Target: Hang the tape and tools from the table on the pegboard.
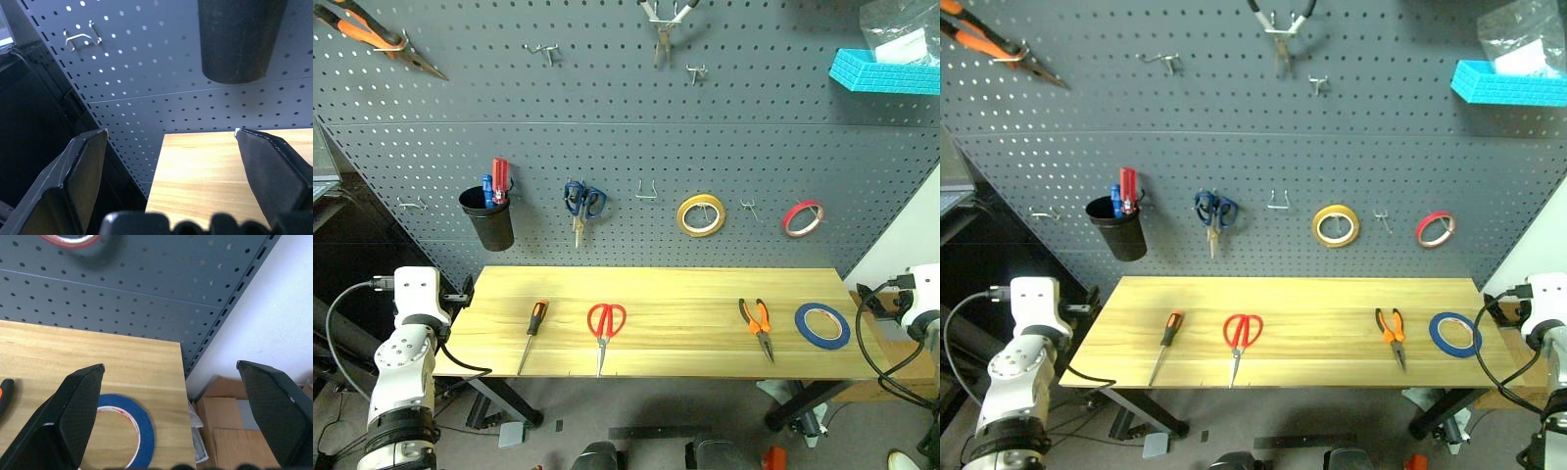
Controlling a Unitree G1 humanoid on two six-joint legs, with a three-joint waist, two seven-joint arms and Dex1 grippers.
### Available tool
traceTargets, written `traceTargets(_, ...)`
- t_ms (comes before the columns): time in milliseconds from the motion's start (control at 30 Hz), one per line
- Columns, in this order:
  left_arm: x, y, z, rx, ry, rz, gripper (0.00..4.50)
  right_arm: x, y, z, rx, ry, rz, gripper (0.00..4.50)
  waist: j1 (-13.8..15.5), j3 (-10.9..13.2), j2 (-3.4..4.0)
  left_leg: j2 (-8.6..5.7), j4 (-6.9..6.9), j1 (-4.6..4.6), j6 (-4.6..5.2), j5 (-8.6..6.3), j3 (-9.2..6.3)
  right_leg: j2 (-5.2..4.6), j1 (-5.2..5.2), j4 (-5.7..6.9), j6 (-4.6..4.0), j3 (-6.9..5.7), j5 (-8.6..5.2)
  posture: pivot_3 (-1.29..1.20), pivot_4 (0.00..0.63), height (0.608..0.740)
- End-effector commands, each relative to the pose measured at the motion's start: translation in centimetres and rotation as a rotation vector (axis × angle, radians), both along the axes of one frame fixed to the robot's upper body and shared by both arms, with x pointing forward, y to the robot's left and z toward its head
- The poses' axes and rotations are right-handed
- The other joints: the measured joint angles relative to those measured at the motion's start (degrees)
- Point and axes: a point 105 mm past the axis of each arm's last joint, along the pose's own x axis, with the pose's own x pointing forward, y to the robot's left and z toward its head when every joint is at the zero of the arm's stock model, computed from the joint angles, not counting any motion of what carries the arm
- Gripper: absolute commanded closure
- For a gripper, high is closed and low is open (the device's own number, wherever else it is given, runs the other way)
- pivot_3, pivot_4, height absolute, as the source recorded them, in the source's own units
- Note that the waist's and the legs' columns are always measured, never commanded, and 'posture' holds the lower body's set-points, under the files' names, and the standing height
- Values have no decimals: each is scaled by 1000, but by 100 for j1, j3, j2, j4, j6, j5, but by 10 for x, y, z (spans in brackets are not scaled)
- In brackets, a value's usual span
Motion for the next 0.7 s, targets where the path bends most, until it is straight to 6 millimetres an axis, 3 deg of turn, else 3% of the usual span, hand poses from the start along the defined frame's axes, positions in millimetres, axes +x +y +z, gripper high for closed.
traceTargets(33, 6, 1, 18, 49, -39, -23, 30, 2, -3, 15, -33, -46, 11, 0, 0, 0, 0, 0, 0, 0, 0, 0, 0, 0, 0, 0, 0, 0, 0, -60, 0, 740)
traceTargets(333, -2, -5, 9, 20, 14, -29, 30, -1, 11, 7, -20, -8, 73, 0, -9, 22, -8, 2, 0, 1, 0, 0, -2, 0, -1, 1, 0, 3, 0, -64, 36, 740)
traceTargets(500, 4, -52, 14, -2, 53, -160, 30, -3, 37, -2, 12, 69, 158, 0, 5, 205, -23, 4, 6, 0, 0, -1, -18, -8, 2, 7, -2, 4, -2, -93, 113, 740)
traceTargets(600, 10, -105, 19, 15, 89, -339, 30, -4, 58, -8, 42, 127, 218, 0, 24, 395, -7, 12, 11, -7, 0, 0, -6, -21, 2, 12, -2, 2, -2, -104, 161, 740)
traceTargets(700, 14, -144, 28, -2, 92, -494, 30, -2, 73, -9, 62, 154, 227, 0, 27, 587, -9, 15, 11, -25, 7, 4, 17, -42, -14, 17, 1, -1, -2, -129, 215, 740)
